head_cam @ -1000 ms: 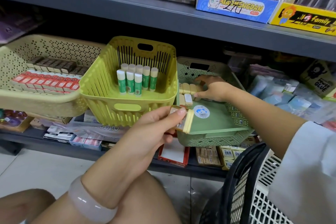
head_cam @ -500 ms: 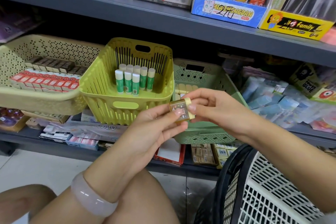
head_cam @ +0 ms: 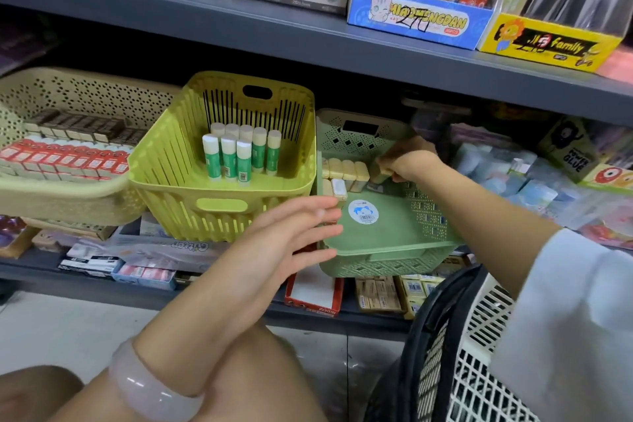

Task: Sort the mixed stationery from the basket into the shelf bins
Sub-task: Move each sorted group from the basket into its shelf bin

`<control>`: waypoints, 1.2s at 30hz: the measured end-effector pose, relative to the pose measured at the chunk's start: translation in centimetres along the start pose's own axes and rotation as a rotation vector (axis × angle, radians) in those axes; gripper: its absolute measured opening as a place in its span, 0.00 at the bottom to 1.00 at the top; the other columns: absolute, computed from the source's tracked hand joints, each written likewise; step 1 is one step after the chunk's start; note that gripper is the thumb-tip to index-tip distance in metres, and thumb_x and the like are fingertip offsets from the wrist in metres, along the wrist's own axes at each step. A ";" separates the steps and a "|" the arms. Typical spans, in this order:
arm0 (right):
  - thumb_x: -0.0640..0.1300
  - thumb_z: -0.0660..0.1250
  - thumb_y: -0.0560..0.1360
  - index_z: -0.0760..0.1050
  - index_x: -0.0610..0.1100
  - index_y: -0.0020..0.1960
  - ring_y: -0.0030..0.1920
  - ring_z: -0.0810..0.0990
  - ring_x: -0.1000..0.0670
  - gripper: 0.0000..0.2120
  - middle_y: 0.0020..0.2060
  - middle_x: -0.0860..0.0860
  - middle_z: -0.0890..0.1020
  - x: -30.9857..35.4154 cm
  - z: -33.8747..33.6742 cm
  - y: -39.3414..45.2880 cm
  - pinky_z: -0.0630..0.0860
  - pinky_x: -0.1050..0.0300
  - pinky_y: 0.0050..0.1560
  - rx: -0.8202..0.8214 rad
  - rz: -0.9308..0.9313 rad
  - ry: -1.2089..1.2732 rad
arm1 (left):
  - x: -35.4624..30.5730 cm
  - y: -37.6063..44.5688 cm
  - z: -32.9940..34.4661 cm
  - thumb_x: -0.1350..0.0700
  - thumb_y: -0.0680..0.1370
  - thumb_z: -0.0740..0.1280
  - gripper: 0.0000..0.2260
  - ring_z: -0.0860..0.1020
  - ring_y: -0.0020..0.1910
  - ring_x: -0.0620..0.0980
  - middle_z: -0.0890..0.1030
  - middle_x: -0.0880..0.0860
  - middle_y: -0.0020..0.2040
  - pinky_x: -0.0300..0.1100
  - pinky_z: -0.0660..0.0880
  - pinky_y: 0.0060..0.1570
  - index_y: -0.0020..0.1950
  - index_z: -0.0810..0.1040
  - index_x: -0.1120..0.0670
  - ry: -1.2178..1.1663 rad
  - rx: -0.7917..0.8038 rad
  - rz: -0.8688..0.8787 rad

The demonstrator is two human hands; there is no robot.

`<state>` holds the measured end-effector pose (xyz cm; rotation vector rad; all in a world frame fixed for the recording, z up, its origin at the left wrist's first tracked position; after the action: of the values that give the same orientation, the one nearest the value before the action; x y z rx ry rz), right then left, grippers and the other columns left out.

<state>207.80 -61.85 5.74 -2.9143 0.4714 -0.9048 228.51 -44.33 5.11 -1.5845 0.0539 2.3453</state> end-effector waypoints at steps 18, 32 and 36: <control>0.42 0.59 0.78 0.75 0.33 0.57 0.44 0.81 0.42 0.15 0.46 0.40 0.81 1.8 0.2 -4.2 0.79 0.51 0.48 0.200 -0.221 0.016 | -1.5 -0.9 0.2 0.58 0.77 0.61 0.10 0.82 0.50 0.50 0.83 0.52 0.51 0.41 0.80 0.48 0.52 0.81 0.53 0.127 -0.021 0.108; 0.37 0.59 0.78 0.75 0.40 0.56 0.39 0.78 0.54 0.09 0.42 0.48 0.80 -11.3 -4.7 -19.8 0.75 0.65 0.41 0.479 -0.331 0.157 | 9.9 -4.6 18.2 0.55 0.80 0.60 0.07 0.74 0.44 0.32 0.77 0.39 0.48 0.26 0.70 0.48 0.54 0.75 0.46 0.758 0.466 0.074; 0.39 0.60 0.79 0.73 0.43 0.58 0.39 0.76 0.55 0.09 0.42 0.51 0.78 -19.1 -2.5 -21.7 0.73 0.70 0.40 0.582 -0.245 -0.048 | 14.6 -6.4 20.0 0.51 0.80 0.58 0.12 0.76 0.53 0.44 0.79 0.47 0.56 0.46 0.74 0.56 0.62 0.74 0.46 1.181 0.736 0.045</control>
<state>197.32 -35.23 0.47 -2.4718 -0.1437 -0.8194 207.30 -30.79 0.52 -2.1910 1.0394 0.8692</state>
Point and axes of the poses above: each hand's wrist, its own y-axis towards the middle knuckle, its own z-axis out of the palm, x = y × z, the point moved 9 cm from there along y, towards the middle knuckle
